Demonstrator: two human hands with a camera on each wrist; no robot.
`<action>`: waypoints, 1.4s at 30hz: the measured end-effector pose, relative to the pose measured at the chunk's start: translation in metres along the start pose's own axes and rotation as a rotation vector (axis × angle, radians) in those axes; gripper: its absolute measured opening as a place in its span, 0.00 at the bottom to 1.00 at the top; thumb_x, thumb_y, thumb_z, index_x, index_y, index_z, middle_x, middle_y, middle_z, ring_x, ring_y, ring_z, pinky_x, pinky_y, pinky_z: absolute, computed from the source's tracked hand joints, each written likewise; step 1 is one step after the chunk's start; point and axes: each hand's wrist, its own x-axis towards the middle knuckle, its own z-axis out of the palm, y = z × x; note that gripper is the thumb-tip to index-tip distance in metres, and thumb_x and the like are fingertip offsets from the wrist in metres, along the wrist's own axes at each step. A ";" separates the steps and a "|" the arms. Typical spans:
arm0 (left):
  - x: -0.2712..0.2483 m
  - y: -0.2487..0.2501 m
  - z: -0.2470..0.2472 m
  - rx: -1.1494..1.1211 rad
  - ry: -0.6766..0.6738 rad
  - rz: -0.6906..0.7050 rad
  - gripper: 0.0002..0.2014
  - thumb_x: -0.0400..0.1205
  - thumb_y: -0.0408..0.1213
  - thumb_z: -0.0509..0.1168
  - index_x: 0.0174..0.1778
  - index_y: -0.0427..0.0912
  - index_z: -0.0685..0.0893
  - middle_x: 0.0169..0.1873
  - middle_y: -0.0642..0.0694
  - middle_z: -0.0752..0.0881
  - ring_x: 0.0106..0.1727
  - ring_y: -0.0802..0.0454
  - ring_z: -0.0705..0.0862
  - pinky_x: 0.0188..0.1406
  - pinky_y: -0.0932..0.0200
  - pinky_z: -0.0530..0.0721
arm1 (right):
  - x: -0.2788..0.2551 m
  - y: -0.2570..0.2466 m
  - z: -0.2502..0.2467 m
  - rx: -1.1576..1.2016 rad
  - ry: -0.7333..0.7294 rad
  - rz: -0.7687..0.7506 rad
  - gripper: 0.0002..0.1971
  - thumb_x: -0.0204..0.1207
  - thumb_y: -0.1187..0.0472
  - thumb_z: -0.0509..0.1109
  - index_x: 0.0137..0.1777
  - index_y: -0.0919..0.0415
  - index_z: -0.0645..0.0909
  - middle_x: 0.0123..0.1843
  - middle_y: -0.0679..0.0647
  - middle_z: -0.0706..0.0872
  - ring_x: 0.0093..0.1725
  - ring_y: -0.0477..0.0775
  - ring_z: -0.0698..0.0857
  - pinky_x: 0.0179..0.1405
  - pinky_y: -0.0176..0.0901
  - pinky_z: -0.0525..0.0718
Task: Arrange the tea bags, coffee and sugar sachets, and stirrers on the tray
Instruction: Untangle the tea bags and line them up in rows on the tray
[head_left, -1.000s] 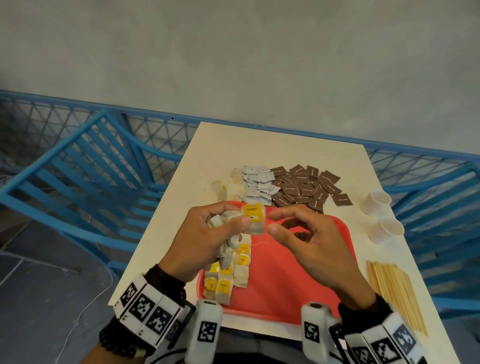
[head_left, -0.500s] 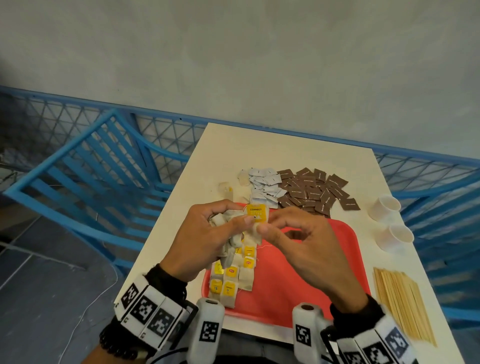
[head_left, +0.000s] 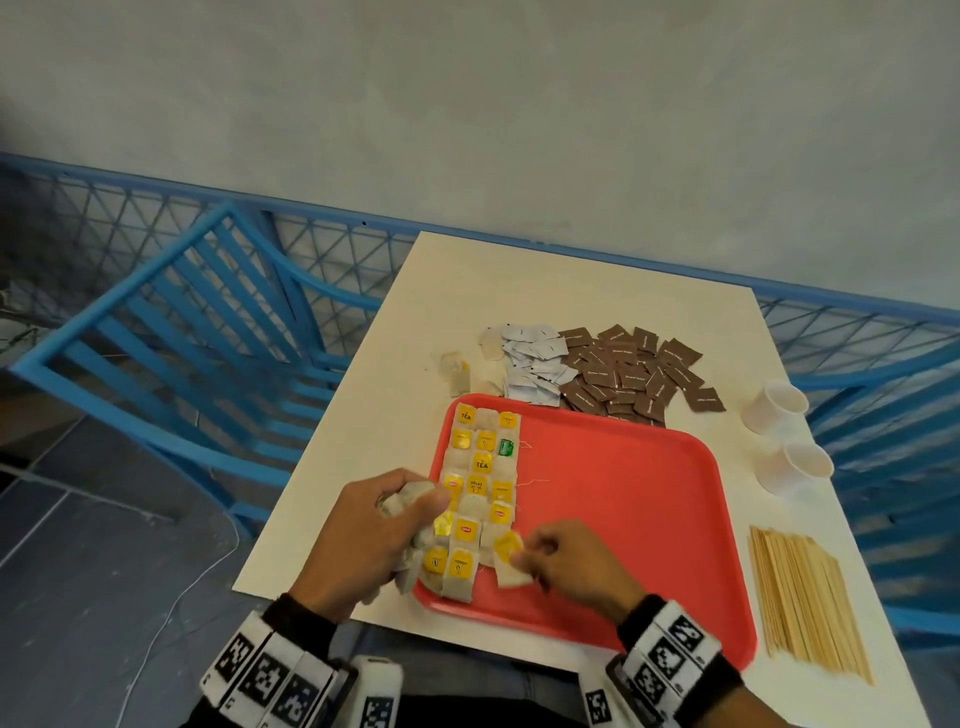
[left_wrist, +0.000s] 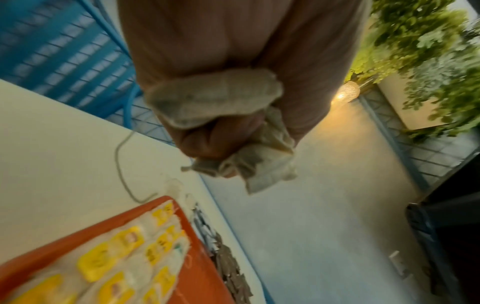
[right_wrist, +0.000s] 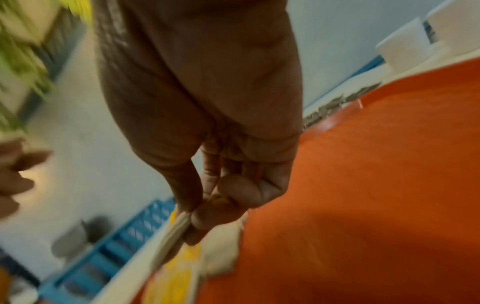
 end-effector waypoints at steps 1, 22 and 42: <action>-0.002 -0.008 -0.003 -0.013 0.009 -0.029 0.09 0.83 0.42 0.70 0.43 0.41 0.88 0.27 0.40 0.84 0.19 0.45 0.76 0.13 0.66 0.67 | 0.008 0.012 0.009 -0.027 -0.019 0.063 0.10 0.78 0.60 0.76 0.36 0.60 0.83 0.26 0.48 0.83 0.24 0.41 0.78 0.29 0.34 0.77; 0.000 -0.028 -0.005 -0.070 0.016 -0.047 0.13 0.84 0.41 0.68 0.40 0.35 0.84 0.24 0.40 0.81 0.19 0.51 0.77 0.14 0.64 0.72 | 0.012 0.015 0.028 -0.308 -0.138 0.088 0.17 0.75 0.58 0.71 0.25 0.56 0.76 0.23 0.46 0.74 0.21 0.42 0.70 0.24 0.34 0.70; 0.063 0.000 0.065 -1.139 -0.129 -0.460 0.22 0.74 0.47 0.79 0.56 0.41 0.80 0.41 0.42 0.80 0.39 0.50 0.81 0.51 0.61 0.82 | -0.073 -0.089 -0.036 0.037 0.321 -0.567 0.06 0.73 0.52 0.80 0.44 0.50 0.86 0.39 0.44 0.87 0.36 0.46 0.85 0.33 0.31 0.78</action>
